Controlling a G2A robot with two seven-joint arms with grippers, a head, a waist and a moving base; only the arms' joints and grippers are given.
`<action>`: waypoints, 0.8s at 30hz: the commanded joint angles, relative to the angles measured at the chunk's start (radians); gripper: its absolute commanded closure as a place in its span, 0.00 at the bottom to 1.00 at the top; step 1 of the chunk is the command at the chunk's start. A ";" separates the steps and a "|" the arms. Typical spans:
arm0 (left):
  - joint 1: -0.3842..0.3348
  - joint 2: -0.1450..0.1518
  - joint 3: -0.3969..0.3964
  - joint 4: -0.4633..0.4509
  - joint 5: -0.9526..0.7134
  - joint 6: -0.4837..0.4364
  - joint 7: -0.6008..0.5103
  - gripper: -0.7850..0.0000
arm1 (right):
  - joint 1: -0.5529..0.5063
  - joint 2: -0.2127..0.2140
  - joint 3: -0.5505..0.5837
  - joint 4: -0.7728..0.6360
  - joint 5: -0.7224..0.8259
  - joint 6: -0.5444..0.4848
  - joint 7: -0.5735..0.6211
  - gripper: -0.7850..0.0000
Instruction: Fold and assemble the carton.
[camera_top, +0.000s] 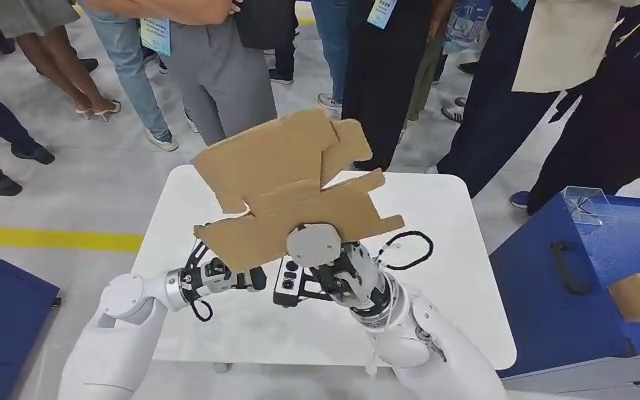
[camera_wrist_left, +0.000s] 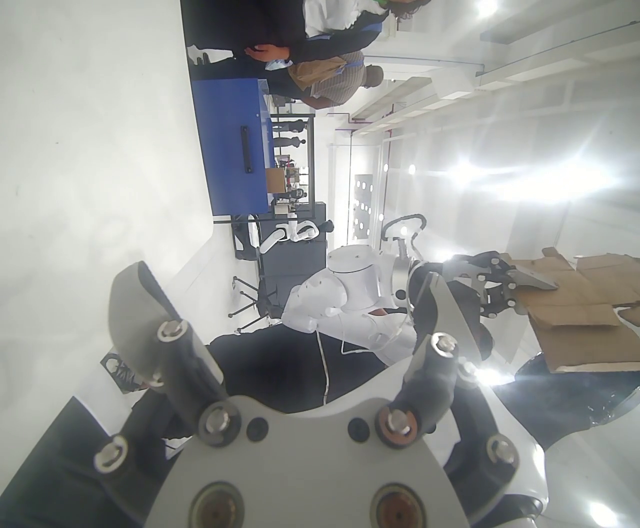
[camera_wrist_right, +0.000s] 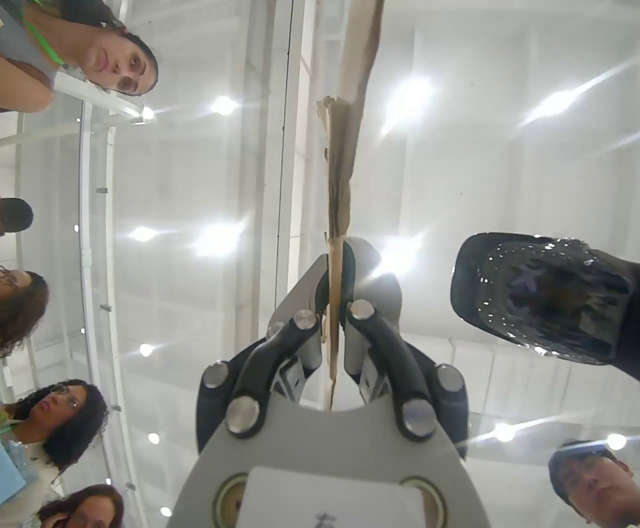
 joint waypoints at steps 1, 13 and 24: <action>0.000 0.000 0.000 0.000 0.000 0.000 0.000 0.00 | 0.005 -0.002 0.031 -0.018 -0.098 -0.036 0.049 1.00; 0.000 0.000 0.000 0.000 0.000 0.000 0.000 0.00 | -0.109 0.027 0.363 -0.140 -1.446 -0.863 0.483 1.00; 0.000 0.000 0.000 0.000 0.000 0.000 0.000 0.00 | -0.246 0.019 0.472 -0.167 -1.964 -1.237 0.296 1.00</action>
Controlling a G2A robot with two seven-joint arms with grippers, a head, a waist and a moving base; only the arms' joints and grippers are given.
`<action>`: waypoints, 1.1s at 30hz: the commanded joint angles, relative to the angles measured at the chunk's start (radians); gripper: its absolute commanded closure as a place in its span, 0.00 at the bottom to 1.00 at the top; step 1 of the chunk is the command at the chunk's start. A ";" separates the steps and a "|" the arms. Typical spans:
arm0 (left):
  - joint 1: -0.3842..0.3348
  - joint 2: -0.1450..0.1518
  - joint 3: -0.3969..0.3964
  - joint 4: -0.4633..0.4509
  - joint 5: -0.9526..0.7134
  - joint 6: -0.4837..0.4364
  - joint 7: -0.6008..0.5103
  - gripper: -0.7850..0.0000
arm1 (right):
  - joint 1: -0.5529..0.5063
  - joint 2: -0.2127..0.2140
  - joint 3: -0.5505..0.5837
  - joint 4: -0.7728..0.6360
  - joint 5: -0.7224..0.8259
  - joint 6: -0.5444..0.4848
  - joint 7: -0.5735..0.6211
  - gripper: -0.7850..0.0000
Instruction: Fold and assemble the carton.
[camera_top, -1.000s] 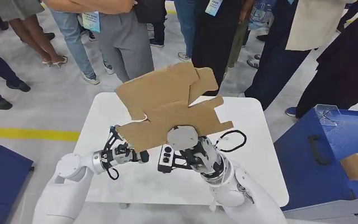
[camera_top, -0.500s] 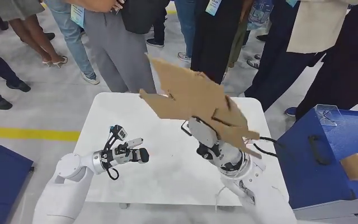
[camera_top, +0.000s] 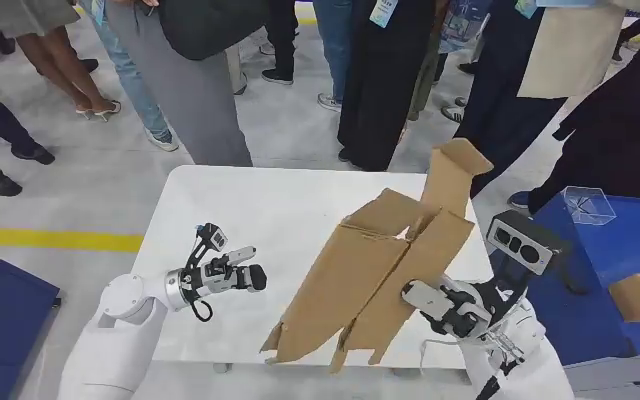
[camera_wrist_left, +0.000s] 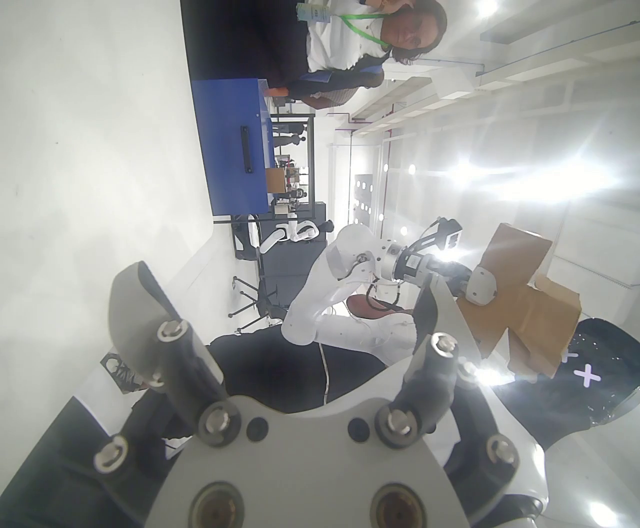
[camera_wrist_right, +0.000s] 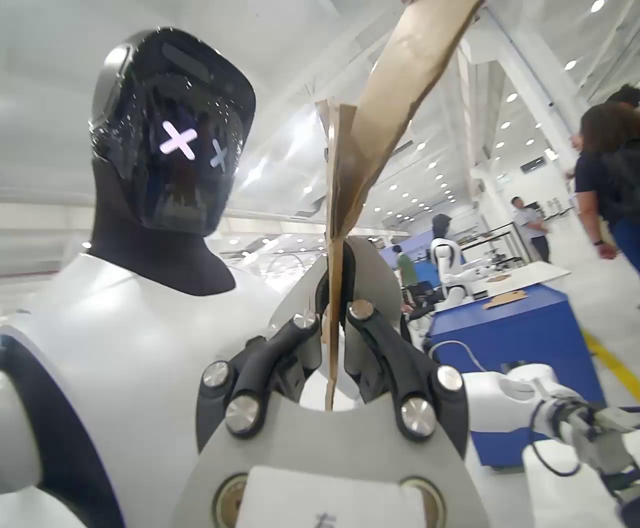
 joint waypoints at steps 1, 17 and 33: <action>0.000 0.000 0.000 0.000 0.000 0.000 0.000 0.00 | -0.004 0.000 -0.003 0.004 -0.022 0.029 -0.015 1.00; 0.000 0.000 0.000 0.000 0.000 0.000 0.000 0.00 | 0.009 -0.003 0.026 0.031 -0.217 -0.147 -0.041 1.00; 0.000 0.000 0.000 0.000 0.000 0.000 0.000 0.00 | 0.239 -0.094 -0.016 0.175 -2.118 -0.102 -1.515 1.00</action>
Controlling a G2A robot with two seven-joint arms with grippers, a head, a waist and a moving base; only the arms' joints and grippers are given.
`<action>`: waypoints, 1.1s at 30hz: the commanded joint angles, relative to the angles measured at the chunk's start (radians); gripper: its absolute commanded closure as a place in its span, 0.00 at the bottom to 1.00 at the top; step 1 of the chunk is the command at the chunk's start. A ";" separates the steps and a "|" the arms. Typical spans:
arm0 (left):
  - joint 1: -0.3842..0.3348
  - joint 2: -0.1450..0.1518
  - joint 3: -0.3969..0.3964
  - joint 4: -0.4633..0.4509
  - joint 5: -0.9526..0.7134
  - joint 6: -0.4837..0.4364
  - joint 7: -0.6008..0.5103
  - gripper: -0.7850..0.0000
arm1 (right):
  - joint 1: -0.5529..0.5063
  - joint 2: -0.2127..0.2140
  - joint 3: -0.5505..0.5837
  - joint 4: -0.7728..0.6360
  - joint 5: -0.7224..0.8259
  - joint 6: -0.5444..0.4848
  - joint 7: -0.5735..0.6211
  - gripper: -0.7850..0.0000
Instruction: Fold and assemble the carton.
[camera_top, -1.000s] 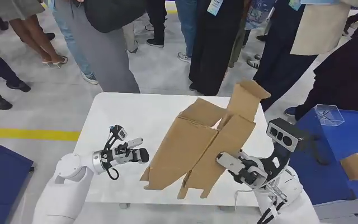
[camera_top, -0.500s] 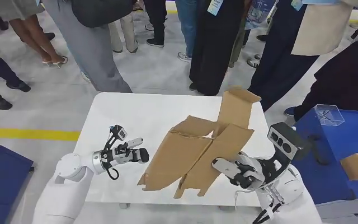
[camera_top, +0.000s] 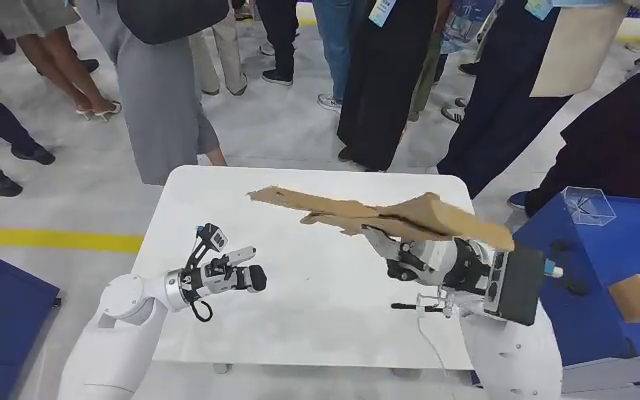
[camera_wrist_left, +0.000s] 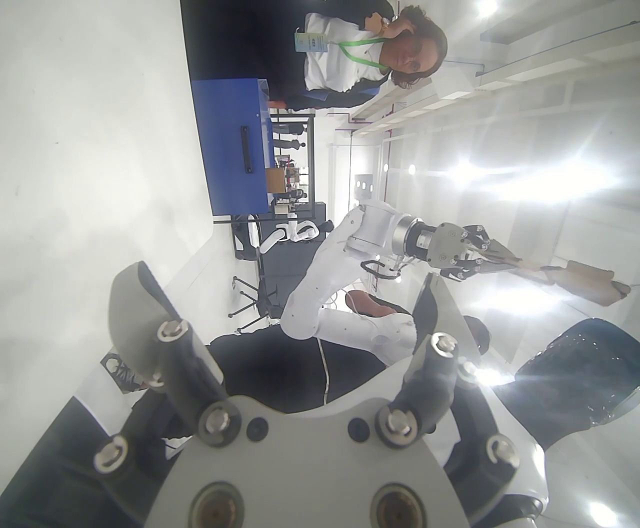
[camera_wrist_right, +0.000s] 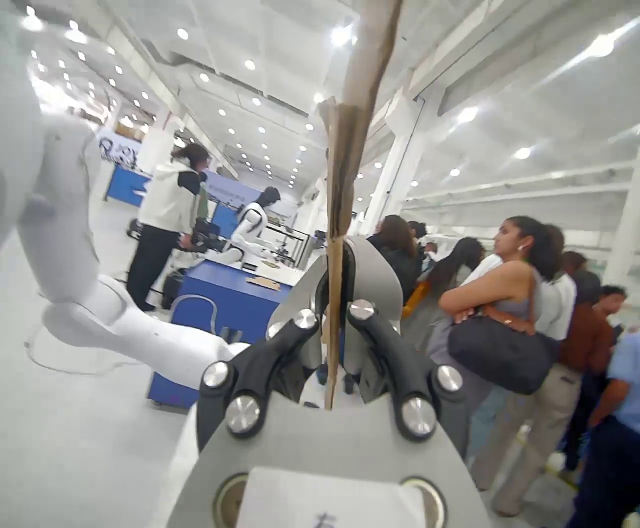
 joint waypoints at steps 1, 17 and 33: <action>0.000 0.000 0.000 0.000 0.000 0.000 0.000 0.00 | 0.012 0.008 -0.042 0.039 -0.400 0.143 -0.335 1.00; 0.000 0.000 0.000 0.000 0.000 0.000 0.000 0.00 | 0.127 0.075 -0.016 0.101 -1.052 0.823 -0.824 1.00; 0.000 0.000 0.000 0.000 0.000 0.000 0.000 0.00 | 0.123 0.063 -0.119 0.213 -0.275 0.317 -0.637 1.00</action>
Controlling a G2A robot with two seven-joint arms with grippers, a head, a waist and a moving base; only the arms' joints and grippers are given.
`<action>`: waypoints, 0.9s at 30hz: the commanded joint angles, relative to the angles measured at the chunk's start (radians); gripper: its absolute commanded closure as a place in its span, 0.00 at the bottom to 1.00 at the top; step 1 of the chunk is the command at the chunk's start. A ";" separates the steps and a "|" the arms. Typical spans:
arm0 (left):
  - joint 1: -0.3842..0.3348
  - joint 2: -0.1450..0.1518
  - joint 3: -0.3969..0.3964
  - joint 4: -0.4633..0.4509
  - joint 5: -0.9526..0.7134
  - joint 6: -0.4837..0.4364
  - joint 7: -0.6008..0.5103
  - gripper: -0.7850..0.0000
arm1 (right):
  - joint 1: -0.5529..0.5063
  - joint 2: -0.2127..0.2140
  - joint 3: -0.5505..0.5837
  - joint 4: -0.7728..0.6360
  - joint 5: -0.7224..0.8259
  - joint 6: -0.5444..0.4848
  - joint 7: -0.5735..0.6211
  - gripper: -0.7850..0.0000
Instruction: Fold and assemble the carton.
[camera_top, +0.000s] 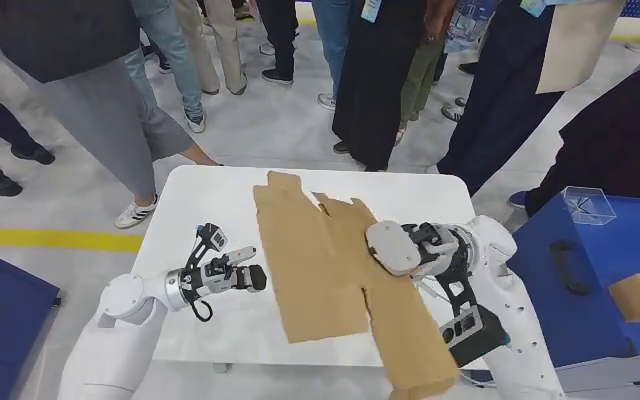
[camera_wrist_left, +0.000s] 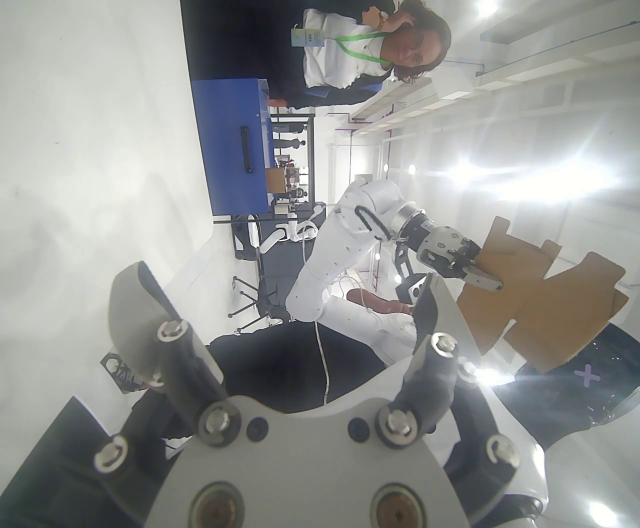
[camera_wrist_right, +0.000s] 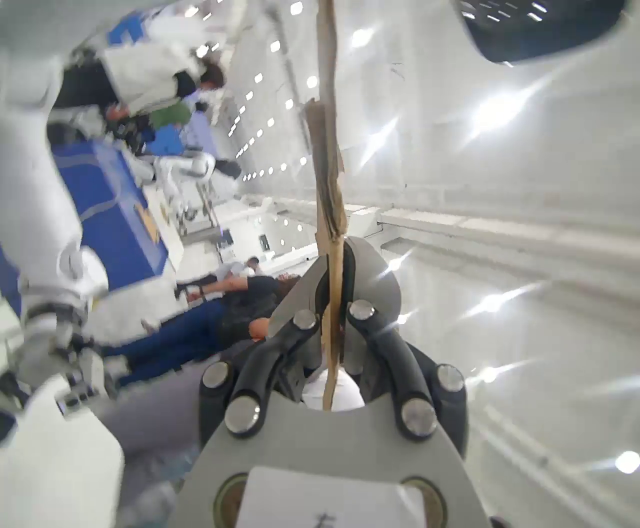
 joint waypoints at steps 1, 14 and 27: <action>0.000 0.000 0.000 0.000 0.000 0.000 0.000 0.00 | -0.025 -0.007 -0.027 0.012 0.293 -0.145 0.100 1.00; 0.000 0.000 0.000 0.000 0.000 0.000 0.000 0.00 | -0.337 0.062 -0.157 -0.351 2.009 -0.053 1.469 1.00; 0.000 0.000 0.000 0.000 0.000 0.000 0.000 0.00 | -0.418 0.084 0.006 -0.416 2.280 0.030 1.618 1.00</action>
